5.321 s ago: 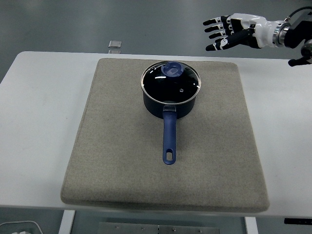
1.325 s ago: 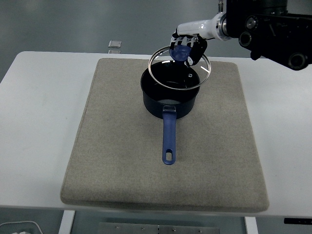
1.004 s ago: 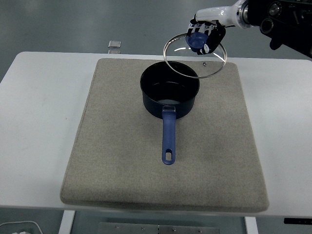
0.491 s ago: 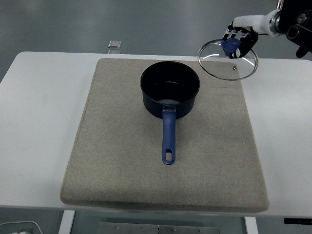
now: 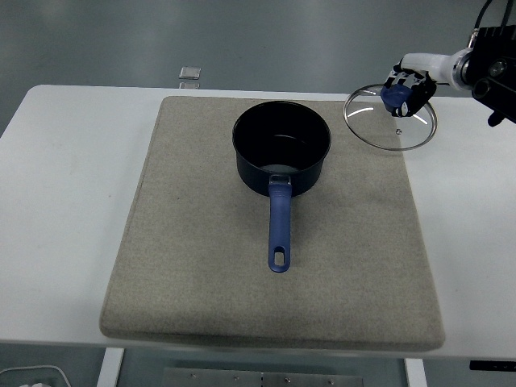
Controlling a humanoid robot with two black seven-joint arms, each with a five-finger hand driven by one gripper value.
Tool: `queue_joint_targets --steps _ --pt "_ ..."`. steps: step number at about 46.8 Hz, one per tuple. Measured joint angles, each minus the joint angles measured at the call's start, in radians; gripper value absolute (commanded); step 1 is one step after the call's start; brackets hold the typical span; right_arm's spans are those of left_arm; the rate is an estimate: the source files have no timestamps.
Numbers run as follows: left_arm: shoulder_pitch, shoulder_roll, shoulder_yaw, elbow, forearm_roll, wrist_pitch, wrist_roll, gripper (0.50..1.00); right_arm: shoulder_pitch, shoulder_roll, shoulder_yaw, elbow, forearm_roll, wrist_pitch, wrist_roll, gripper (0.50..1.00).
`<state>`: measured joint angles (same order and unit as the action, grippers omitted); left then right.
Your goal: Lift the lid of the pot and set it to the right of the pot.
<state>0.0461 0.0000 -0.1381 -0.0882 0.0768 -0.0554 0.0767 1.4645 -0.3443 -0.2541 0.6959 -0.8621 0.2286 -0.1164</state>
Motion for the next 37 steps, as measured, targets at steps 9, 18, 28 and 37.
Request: queue_joint_targets --steps 9,18,28,37 --pt "0.000 0.000 0.000 0.000 0.000 -0.001 0.000 1.000 -0.033 0.022 -0.001 0.000 0.000 -0.016 0.000 0.500" --pt "0.000 0.000 0.000 -0.001 0.000 -0.001 0.000 1.000 -0.049 0.037 -0.001 0.001 0.003 -0.019 0.000 0.500" --pt "0.000 0.000 0.000 -0.001 0.000 -0.001 0.000 1.000 -0.067 0.051 0.002 0.002 0.003 -0.020 0.002 0.564" --pt "0.000 0.000 0.000 -0.001 0.000 0.000 0.000 1.000 -0.069 0.053 0.005 0.004 0.003 -0.022 0.006 0.748"
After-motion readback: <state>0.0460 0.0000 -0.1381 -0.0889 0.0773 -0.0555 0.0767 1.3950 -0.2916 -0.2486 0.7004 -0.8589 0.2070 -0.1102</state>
